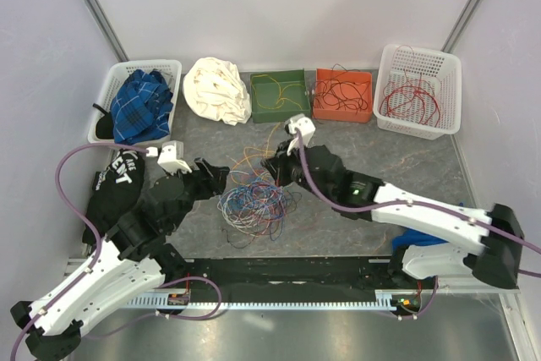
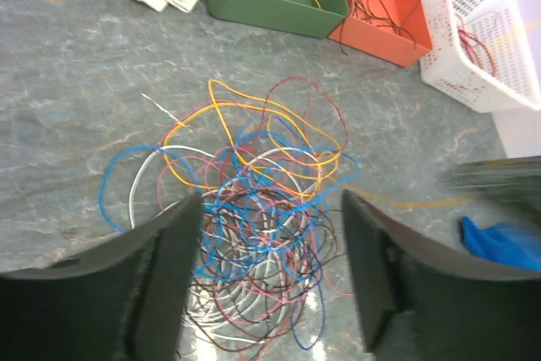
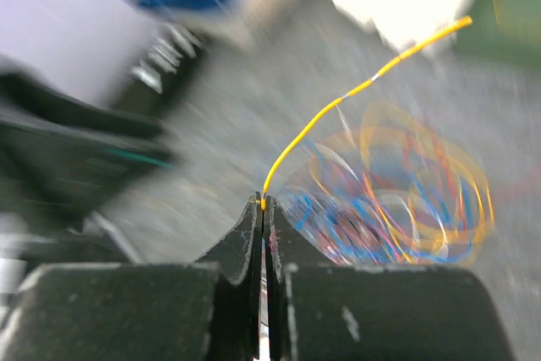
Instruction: Untangle the cables
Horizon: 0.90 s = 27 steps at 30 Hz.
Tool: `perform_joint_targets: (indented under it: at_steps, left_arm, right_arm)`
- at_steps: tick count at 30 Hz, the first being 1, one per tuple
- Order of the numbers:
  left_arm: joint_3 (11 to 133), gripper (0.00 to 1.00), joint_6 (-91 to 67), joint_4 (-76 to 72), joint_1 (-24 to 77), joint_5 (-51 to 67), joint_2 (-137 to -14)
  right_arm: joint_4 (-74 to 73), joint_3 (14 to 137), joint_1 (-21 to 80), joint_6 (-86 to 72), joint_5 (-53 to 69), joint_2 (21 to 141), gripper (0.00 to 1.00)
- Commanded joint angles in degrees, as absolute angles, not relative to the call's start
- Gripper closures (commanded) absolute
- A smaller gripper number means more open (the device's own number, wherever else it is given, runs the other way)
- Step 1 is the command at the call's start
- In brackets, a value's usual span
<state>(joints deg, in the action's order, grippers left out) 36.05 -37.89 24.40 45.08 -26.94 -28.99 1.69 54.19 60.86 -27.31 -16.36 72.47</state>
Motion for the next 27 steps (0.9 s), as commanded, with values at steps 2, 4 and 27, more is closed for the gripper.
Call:
perform_joint_targets:
  at_steps: [2,4,27]
  left_arm:
    - [40.07,0.12,-38.41,24.17,45.00,-31.99,-29.35]
    - [41.13,0.10,-37.71,22.95,45.00,-31.91,-29.44]
    - [20.73,0.00,-6.42,-37.37,47.37,-5.27,-40.67]
  right_arm:
    - [-8.25,66.43,62.67,-22.33,-18.28,66.45,1.00]
    - [-10.02,69.25,62.75,-21.98,-17.93,65.14,1.00]
    - [-20.65,95.96,62.75,-27.33,-13.28,68.11,1.00]
